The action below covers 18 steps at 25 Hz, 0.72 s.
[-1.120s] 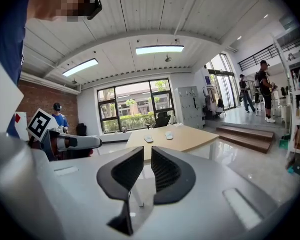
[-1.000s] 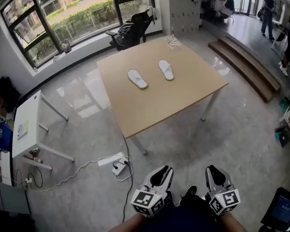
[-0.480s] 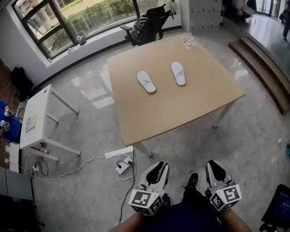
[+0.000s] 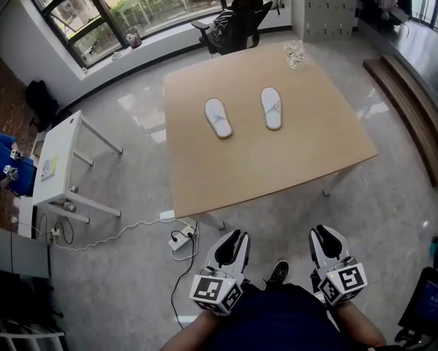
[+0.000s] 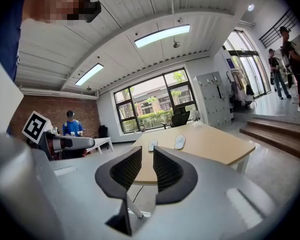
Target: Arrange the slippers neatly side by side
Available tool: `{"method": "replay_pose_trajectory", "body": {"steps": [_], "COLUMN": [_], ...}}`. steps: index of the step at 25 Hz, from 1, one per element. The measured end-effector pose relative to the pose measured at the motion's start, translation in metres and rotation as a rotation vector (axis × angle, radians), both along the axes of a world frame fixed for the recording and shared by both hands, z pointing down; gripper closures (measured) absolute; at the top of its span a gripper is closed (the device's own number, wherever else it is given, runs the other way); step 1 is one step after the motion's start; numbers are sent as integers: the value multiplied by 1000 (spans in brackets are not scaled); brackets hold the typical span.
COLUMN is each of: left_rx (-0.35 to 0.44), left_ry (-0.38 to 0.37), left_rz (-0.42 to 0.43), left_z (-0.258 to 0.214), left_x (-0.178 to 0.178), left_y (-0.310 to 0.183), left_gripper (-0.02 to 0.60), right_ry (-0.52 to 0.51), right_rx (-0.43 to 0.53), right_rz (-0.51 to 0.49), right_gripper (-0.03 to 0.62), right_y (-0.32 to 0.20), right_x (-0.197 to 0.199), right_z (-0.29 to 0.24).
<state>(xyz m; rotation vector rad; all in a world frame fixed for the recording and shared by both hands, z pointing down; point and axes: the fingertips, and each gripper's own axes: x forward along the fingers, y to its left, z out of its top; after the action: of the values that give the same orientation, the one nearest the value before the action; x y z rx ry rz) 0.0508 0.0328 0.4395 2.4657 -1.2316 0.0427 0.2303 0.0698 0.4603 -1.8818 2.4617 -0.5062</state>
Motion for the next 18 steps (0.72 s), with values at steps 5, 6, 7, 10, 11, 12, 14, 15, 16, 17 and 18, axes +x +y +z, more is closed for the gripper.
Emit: {"method": "replay_pose_trajectory", "body": {"steps": [5,6,7,10,11,12,14,15,16,17,18], "left_rx": [-31,-28,-24,-26,-31,-36,-47,-50,-53,-57,-61], "left_ry": [-10,-10,-9,-15,-24,-29,-25,-21,-16,-11,-6], "left_rz": [-35,-36,-40,-81,-93,-102,-107,-108,-111,-115,-122], "left_z": [3,2,2,5,8,11,17,19,21,23,25], "left_x": [12,14,15,12,11,11,14,14,13,12,10], "left_y": [-18,-21,-24,-38,-43,-49,-61,-67,-74,-82,-90], "left_gripper": [497,494,492,488,485,480,475,474,474,474,474], "right_ry": [-24,-24,-23,-12,-5,1,6,6,5,4,4], "right_rx": [6,4,2,-3,-3,-5,-13,-17,-20,-23,-26], "right_rz": [-51,-59,-66,-89,-98,-105,-111,-111,-112,-114,-119], "right_gripper": [494,494,493,493,494,493,493,493,493,493,496], "right_y": [-28,-33,-39,-58,-64,-71,-83,-90,-97,-105,-113], "right_x": [11,14,16,18,18,19,22,23,22,21,20], "right_z": [-9,-9,-8,-2,1,4,9,11,12,13,13]}}
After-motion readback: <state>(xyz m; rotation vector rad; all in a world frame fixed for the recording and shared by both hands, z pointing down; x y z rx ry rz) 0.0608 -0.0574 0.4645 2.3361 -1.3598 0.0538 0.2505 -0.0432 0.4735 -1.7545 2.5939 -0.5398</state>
